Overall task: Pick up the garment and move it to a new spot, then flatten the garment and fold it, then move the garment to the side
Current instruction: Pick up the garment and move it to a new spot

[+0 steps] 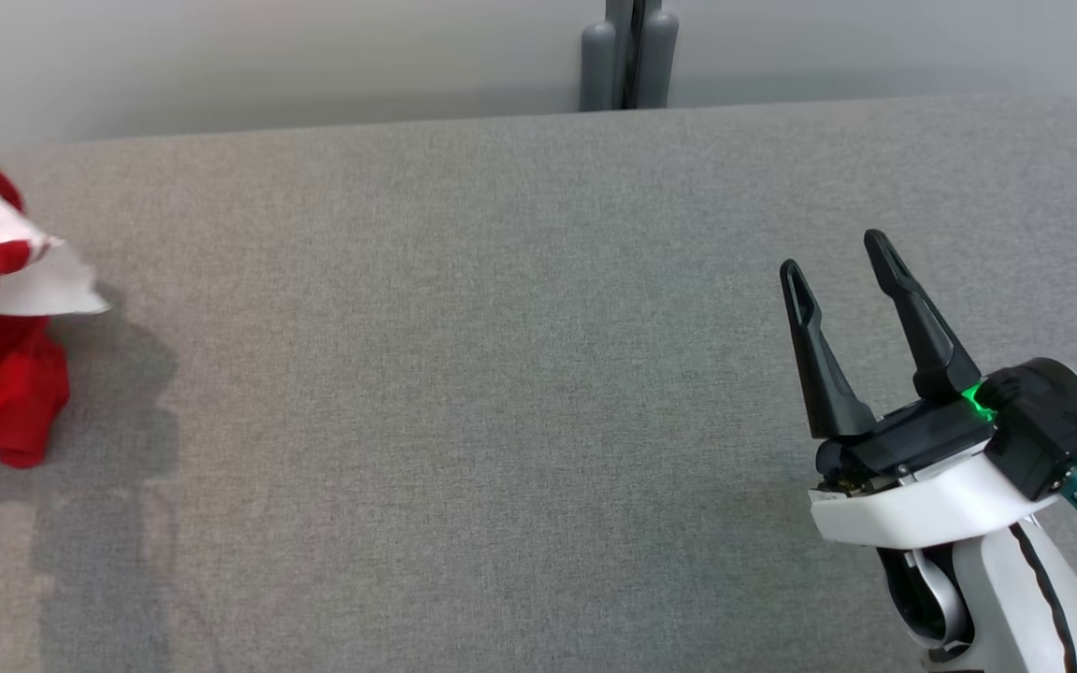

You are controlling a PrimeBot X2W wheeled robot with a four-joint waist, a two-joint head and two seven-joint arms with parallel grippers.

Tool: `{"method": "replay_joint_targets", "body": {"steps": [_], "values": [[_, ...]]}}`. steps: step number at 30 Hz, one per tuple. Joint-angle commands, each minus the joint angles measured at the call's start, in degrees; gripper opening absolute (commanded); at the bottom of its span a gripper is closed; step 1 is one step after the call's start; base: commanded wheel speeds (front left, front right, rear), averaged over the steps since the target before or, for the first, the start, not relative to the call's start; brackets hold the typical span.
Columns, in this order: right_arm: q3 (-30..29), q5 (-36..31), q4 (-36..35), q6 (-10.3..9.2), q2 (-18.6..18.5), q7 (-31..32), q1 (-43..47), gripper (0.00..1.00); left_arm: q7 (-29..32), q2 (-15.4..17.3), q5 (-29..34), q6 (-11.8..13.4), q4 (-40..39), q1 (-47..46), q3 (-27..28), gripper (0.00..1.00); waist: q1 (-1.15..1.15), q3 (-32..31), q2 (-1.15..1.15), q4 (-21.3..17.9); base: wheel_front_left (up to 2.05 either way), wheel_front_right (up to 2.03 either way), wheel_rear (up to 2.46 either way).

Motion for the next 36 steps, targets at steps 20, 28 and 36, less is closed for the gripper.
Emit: {"method": "replay_joint_targets", "body": {"steps": [20,28,36], "values": [[-0.5,3.0,1.0,0.11,0.2,-0.1,4.0,1.00,-0.6,-5.3,-4.3,0.1,-23.2,6.8,-14.1,0.00,0.00,-8.5,0.00,-8.8,0.00,0.00,0.00],[-0.9,3.7,0.2,0.11,0.5,-0.1,3.0,1.00,-1.3,-11.2,-6.5,0.0,-30.2,4.4,-15.8,0.00,0.00,-7.3,0.00,-12.4,0.00,0.00,0.00],[-3.5,3.3,-0.8,0.11,1.3,-0.1,3.0,1.00,-2.4,-11.3,-8.9,1.5,-34.5,9.1,-14.4,0.00,0.00,-3.8,0.00,-12.8,0.00,0.00,0.00]]}}
